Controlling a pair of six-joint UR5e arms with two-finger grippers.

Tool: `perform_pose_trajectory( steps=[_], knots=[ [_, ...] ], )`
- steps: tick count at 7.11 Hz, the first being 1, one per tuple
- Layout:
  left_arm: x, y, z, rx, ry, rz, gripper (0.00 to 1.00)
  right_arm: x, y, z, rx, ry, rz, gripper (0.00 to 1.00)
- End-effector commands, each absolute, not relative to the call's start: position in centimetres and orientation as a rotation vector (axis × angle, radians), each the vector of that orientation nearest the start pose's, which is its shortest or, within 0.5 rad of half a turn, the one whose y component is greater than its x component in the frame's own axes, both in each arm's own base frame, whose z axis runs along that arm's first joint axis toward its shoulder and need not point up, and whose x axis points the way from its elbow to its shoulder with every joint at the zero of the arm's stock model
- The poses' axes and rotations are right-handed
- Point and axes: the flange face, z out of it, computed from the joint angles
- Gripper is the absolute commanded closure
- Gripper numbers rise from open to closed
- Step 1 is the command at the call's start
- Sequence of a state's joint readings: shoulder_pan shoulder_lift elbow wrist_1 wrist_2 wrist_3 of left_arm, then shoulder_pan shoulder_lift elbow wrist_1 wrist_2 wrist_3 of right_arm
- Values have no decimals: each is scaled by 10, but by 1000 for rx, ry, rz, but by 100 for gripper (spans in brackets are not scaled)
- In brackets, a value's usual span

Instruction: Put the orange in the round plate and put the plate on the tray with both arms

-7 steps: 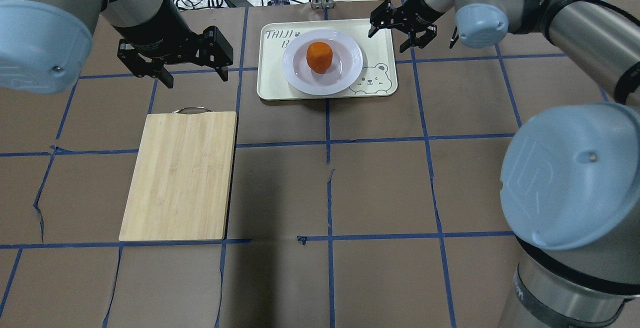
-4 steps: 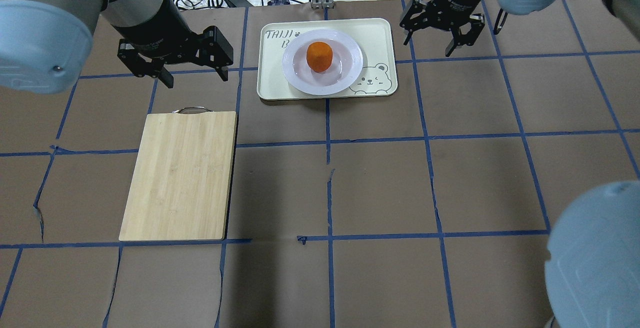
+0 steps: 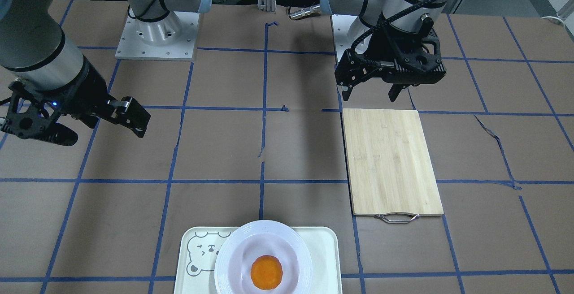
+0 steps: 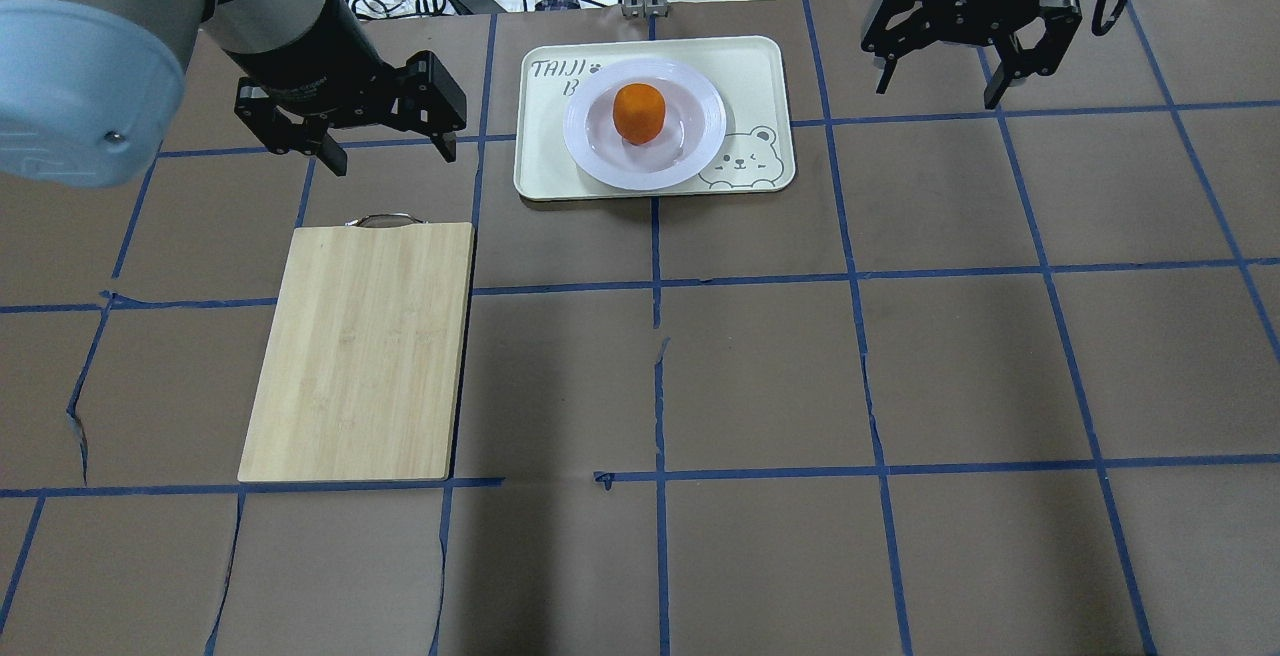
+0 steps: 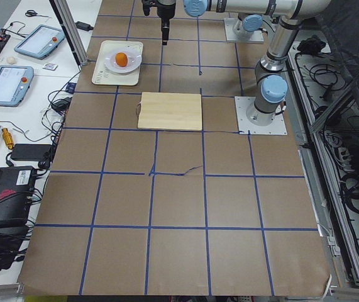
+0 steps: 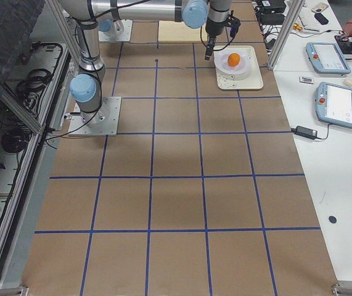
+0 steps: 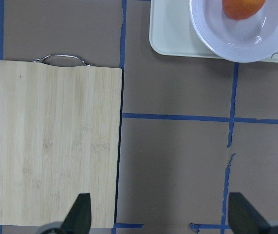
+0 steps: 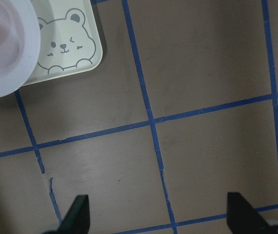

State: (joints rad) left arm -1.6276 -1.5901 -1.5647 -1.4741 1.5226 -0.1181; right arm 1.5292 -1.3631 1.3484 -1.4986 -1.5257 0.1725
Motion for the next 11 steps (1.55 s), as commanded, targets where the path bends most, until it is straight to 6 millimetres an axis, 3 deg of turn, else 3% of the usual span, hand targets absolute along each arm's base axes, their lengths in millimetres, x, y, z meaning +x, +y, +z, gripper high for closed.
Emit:
perform_pose_trajectory(
  steps=[1, 4, 5, 11],
  knots=[
    [-167, -500, 491, -95, 3192, -125, 0, 118, -560, 496, 340, 3088, 118, 0],
    [-167, -498, 491, -93, 3191, -120, 0, 144, -547, 503, 276, 3102, 103, 0],
    [-166, -498, 492, -95, 3191, -118, 0, 143, -542, 510, 261, 3101, 86, 0],
    [-161, -493, 493, -22, 3143, -34, 0, 142, -532, 502, 266, 3103, 105, 0]
  ],
)
